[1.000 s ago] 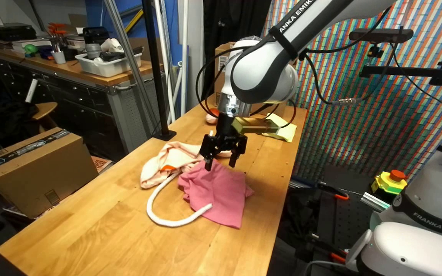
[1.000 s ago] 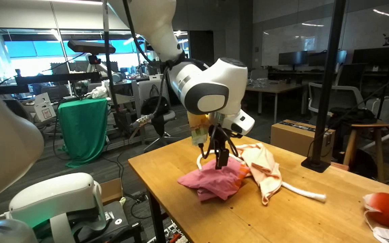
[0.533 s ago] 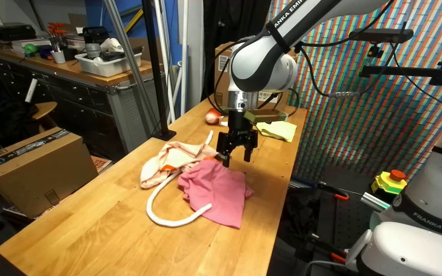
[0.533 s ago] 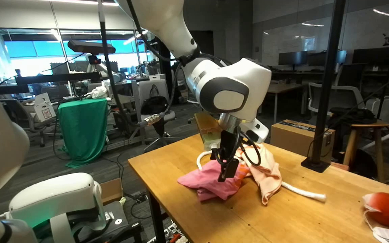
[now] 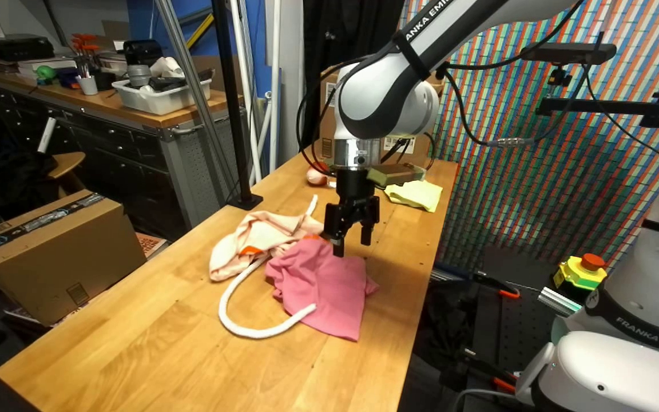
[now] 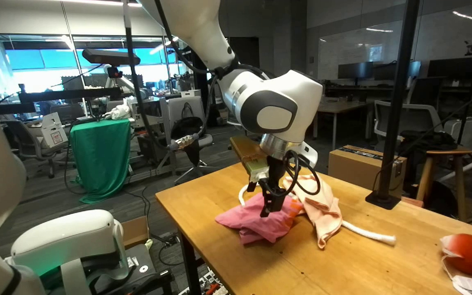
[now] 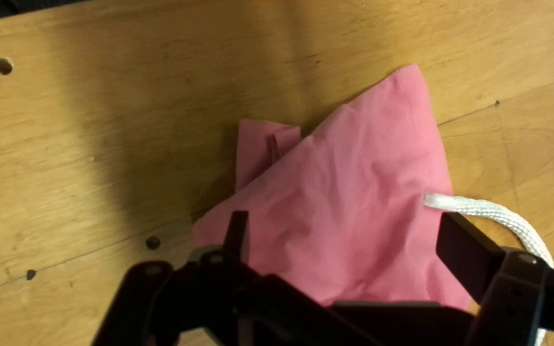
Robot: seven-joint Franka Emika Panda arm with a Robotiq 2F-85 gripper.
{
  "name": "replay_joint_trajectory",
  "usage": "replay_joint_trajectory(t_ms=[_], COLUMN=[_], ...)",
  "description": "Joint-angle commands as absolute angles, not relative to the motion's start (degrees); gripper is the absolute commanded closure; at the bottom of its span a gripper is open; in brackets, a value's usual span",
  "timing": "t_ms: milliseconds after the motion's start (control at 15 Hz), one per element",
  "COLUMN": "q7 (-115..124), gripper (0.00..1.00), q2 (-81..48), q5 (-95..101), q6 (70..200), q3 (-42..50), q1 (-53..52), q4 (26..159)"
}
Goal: Move the radish toy, yellow towel and pink t-shirt to the right, move the peach t-shirt to the left
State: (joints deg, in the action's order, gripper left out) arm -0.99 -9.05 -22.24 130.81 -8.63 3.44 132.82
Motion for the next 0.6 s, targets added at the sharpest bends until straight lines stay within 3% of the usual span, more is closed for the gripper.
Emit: replay_joint_trajectory(t_ms=[0,533], q7=[-7.7,-13.3], gripper=[0.0,0.0], q2=[-10.5,-14.4], q5=[-24.6,-24.9], q6=[128.6,130.1], q3=[-7.6,-8.4], q1=[2.0,0.4], q4=[130.0,127.8])
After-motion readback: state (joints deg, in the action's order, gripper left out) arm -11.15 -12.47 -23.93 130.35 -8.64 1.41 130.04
